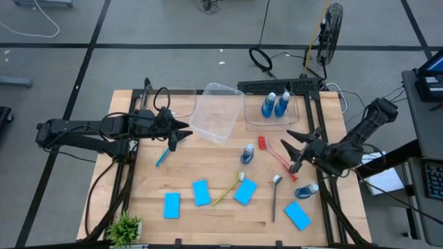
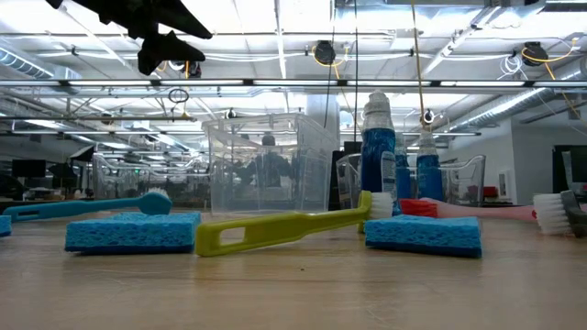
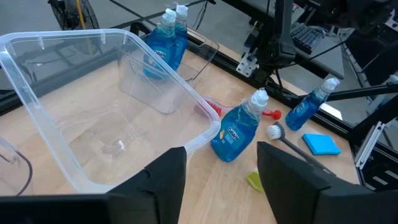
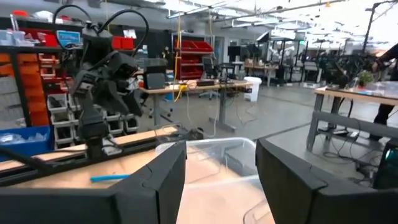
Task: Pick & Place Kitchen Sink Supplies
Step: Put the blue soap dispenser into the right transparent bin
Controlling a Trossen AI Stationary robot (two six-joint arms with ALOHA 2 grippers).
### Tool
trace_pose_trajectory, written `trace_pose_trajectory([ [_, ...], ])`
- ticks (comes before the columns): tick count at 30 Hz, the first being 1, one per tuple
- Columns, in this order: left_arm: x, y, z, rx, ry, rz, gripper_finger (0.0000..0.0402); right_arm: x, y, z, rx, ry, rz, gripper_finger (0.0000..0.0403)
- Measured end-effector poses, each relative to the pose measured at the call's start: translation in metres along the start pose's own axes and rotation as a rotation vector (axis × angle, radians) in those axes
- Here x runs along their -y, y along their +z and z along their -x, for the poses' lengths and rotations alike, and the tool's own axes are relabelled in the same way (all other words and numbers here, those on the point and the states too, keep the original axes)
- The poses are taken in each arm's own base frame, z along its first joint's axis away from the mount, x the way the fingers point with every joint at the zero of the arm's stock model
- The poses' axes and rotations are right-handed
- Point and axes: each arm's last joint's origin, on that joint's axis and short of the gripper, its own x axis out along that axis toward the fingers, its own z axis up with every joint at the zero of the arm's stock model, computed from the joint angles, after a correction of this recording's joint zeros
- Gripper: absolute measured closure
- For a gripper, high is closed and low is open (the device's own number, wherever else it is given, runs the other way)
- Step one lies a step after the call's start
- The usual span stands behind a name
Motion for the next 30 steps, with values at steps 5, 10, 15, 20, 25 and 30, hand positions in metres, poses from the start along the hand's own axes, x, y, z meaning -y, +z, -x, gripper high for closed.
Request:
trace_pose_trajectory([
  [5,0.0,0.0,0.0,0.0,0.0,0.0,0.0216,0.001,0.004,0.016,-0.021,0.048,-0.033,0.022],
  [10,0.0,0.0,0.0,0.0,0.0,0.0,0.0224,0.006,0.007,0.03,-0.072,0.037,-0.037,0.022],
  [15,0.0,0.0,0.0,-0.001,-0.001,0.0,0.0229,0.013,0.015,0.042,-0.076,0.127,-0.037,0.022],
  [20,0.0,0.0,0.0,-0.001,-0.001,0.004,0.0223,0.02,0.02,0.052,-0.082,0.211,-0.074,0.022],
  [25,0.0,0.0,0.0,-0.001,0.0,0.005,0.0211,0.022,0.021,0.061,-0.082,0.281,-0.047,0.022],
  [30,0.0,0.0,0.0,-0.001,0.0,0.008,0.0198,0.022,0.022,0.067,-0.075,0.33,0.005,0.022],
])
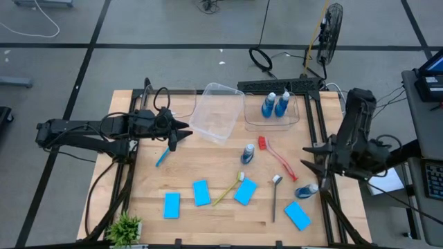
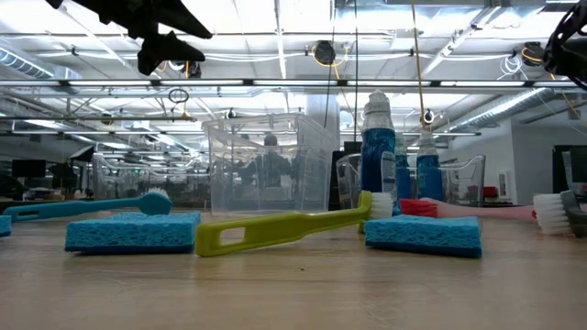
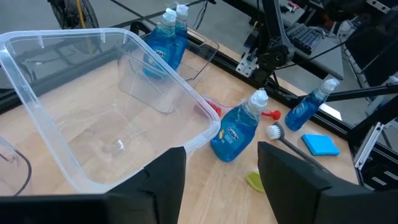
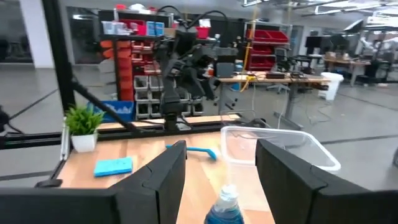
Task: Pick & Place Kitchen Sink Supplies
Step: Put the blue soap dispenser into the right transparent bin
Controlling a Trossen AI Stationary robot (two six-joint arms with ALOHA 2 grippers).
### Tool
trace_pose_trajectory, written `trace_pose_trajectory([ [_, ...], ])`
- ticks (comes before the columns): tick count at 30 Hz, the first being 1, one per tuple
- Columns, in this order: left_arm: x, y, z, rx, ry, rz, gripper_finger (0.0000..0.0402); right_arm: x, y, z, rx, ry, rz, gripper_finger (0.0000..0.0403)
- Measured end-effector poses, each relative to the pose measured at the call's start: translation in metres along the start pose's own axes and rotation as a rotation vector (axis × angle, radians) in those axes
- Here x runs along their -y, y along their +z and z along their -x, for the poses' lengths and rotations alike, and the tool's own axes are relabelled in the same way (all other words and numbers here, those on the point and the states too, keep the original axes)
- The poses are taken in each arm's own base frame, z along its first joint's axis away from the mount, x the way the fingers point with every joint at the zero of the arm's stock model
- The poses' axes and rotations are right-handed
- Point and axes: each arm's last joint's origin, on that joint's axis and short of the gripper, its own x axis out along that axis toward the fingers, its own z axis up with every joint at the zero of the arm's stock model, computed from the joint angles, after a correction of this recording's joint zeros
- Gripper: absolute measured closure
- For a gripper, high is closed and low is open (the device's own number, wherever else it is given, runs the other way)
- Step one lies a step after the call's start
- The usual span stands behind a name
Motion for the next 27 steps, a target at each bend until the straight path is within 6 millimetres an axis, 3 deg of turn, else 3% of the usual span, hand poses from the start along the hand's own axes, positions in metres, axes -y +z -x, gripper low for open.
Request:
trace_pose_trajectory([
  [15,0.0,0.0,0.0,0.0,0.0,0.0,0.0187,-0.01,-0.009,0.036,-0.022,0.262,-0.152,0.022],
  [21,0.0,0.0,0.0,0.0,0.0,0.0,0.0187,-0.018,-0.026,0.043,-0.023,0.293,-0.144,0.022],
  [27,0.0,0.0,0.0,0.0,0.0,0.002,0.0187,-0.018,-0.061,0.043,-0.03,0.293,-0.19,0.022],
])
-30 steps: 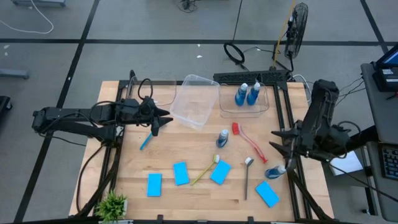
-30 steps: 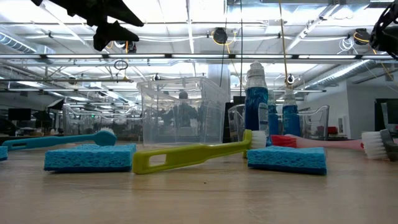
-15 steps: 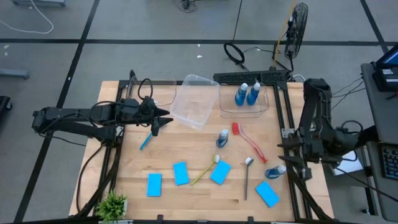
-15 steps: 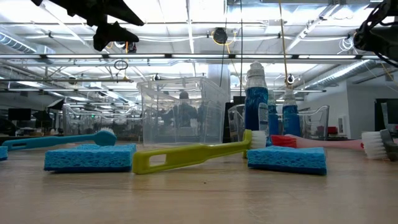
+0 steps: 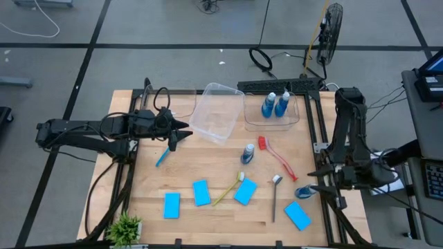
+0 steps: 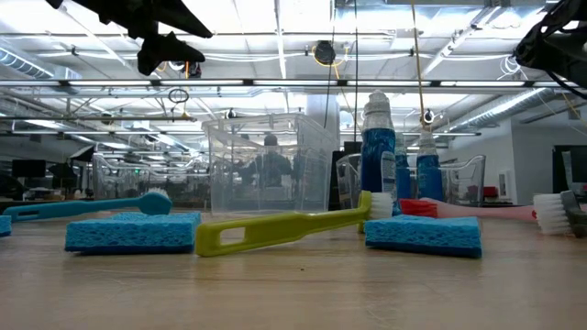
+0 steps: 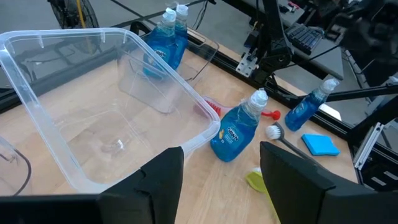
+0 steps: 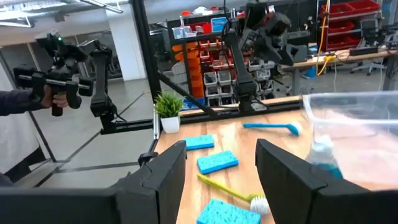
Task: Pick & Place Kitchen Sink Supplies
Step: Put the blue soap dispenser into the right transparent bin
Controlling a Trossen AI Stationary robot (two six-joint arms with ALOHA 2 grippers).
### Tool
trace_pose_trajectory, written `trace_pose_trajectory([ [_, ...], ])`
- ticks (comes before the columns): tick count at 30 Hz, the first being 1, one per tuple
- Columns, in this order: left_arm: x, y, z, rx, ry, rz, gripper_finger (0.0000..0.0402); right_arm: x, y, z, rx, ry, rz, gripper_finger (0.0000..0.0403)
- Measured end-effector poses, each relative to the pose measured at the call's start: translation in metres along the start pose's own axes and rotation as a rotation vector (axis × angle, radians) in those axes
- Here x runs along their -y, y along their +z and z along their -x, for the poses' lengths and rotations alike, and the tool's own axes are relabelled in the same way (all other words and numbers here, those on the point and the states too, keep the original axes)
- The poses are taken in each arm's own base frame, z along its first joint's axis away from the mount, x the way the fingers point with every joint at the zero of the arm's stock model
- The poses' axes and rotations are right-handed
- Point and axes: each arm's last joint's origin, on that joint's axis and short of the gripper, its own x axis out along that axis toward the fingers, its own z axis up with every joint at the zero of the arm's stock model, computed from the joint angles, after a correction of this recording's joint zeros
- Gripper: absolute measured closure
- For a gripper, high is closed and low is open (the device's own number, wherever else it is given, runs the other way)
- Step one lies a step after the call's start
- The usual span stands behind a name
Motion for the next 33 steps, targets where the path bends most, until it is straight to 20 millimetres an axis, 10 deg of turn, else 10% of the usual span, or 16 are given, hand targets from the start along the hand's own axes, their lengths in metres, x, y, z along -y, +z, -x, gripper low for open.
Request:
trace_pose_trajectory([
  [33,0.002,-0.001,0.0,-0.034,-0.071,0.016,0.0188,0.031,-0.049,0.02,-0.024,0.165,0.106,0.022],
])
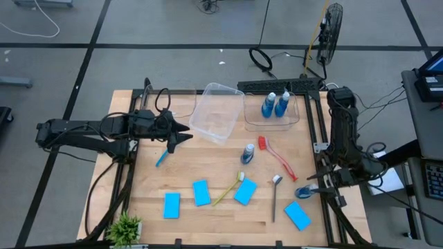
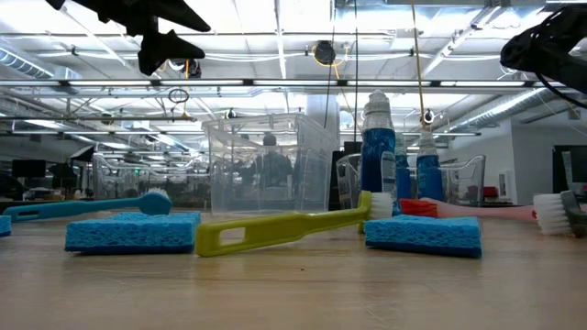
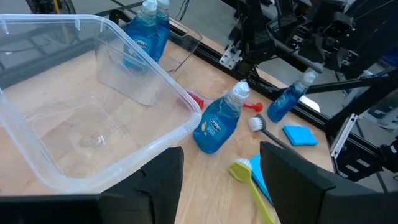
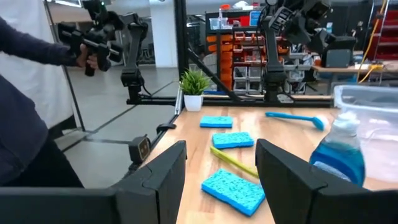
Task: Pick & Place Kitchen Sink Supplies
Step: Put the blue soap dispenser into the right transparent bin
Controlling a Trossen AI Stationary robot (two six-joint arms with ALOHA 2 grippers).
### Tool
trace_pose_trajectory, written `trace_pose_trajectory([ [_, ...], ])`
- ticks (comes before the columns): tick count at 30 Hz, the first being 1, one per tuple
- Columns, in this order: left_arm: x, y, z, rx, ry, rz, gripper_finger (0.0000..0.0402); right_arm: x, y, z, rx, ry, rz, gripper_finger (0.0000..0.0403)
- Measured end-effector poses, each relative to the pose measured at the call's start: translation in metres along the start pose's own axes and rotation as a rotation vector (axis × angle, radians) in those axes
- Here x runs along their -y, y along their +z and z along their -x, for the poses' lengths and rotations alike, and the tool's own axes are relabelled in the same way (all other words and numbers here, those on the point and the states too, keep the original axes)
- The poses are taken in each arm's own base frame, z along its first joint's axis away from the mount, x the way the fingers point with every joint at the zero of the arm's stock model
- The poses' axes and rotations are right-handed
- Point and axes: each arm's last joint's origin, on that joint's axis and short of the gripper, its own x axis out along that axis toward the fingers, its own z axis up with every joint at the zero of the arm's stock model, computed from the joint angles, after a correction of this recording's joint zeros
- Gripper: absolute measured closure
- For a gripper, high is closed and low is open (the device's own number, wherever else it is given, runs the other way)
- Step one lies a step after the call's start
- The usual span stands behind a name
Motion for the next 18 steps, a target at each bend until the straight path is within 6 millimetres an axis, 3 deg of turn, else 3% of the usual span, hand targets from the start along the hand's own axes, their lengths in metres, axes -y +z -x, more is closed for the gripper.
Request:
trace_pose_trajectory([
  [11,0.001,0.0,0.0,0.002,-0.011,0.02,0.0188,0.004,0.008,0.0,0.0,0.002,0.045,0.022],
  [18,0.001,0.0,0.0,-0.005,-0.025,0.015,0.0188,0.009,-0.018,0.0,0.0,0.003,-0.033,0.022],
])
